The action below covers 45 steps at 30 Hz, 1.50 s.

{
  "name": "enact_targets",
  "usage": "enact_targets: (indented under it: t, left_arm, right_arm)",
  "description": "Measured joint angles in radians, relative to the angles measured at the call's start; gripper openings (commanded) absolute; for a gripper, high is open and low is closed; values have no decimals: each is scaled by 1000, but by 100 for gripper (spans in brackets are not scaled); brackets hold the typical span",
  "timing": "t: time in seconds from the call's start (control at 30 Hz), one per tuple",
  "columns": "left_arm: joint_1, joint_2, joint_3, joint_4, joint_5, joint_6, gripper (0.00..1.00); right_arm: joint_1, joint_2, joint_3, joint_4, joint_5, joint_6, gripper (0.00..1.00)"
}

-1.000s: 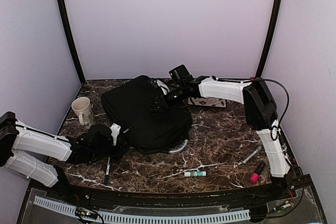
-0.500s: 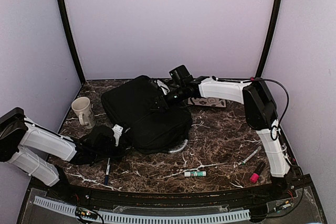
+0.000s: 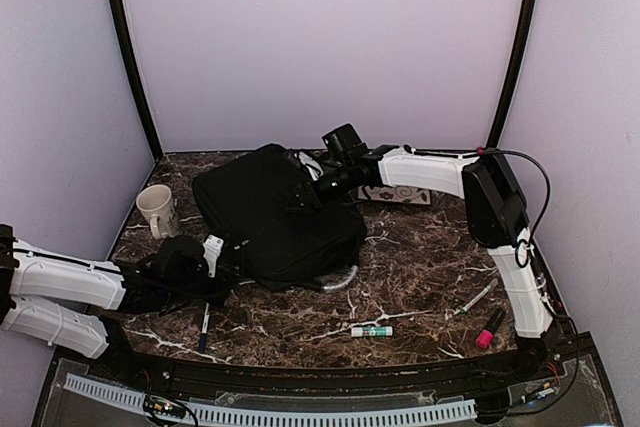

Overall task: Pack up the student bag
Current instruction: Pick up the largest pocket of the bag from the student bag, then zip the largest pocket of the bag in the student bag.

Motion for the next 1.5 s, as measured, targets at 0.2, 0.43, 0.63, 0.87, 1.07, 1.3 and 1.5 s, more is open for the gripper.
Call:
enact_targets:
  t: [0.2,0.43,0.63,0.87,1.07,1.3,1.5]
  left_arm:
    - [-51,52,9,0,98,-8,0]
    - [-158,256,130,52,183,11,0]
    - [-222,397,254,100,195,38,0]
    - [-251,547,396,126,192,62,0]
    - [-255,592,441,139,195,79,13]
    - [-293,563,463,48,233,97,40]
    - [-300,405,467,-131,283,124,41]
  right_arm:
    - [0,19,27,-6,15,17,52]
    - [0,31,37,2,19,23,52]
    - [0,32,37,7,24,23,52]
    - [0,32,34,15,33,18,52]
    - [-7,1,0,19,36,-8,52]
    - [-22,-107,-98,-34,44,-24,54]
    - [-37,-317,-320,-82,67,-82,54]
